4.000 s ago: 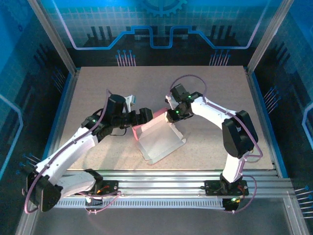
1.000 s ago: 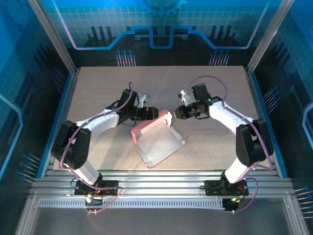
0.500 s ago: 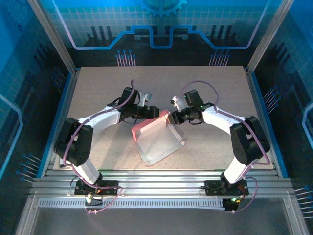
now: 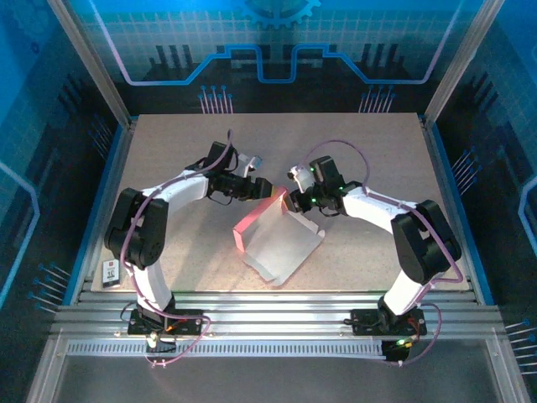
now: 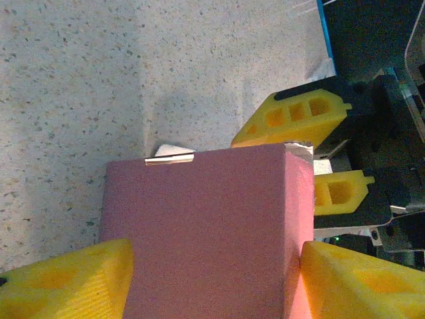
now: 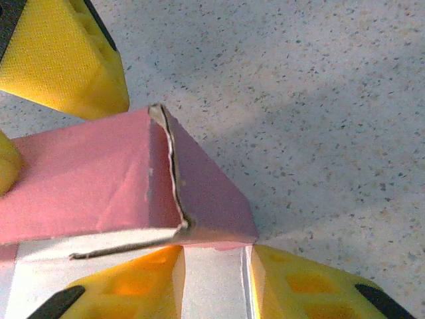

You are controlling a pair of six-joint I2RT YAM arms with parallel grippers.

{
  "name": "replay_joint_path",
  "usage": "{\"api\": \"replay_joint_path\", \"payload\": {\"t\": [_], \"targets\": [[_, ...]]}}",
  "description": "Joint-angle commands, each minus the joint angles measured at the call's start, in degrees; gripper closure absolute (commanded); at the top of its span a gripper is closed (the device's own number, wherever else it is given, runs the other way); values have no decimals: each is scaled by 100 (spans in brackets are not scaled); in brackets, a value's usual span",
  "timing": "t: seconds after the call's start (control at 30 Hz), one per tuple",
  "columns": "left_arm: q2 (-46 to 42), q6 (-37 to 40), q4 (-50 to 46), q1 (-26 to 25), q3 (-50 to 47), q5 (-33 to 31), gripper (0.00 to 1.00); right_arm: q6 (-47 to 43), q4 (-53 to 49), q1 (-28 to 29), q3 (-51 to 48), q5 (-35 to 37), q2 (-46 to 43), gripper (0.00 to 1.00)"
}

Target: Fold the paper box

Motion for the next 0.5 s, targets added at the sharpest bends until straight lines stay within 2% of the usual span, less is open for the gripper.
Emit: {"api": "replay_joint_path", "payload": {"t": [0.0,0.47], "targets": [[171,448,-547,48,280,433,34,-147,346,88,-76,253,-71,65],[492,602,-907,137,808,600,32,-266,483,115,124,398,139,61]]}}
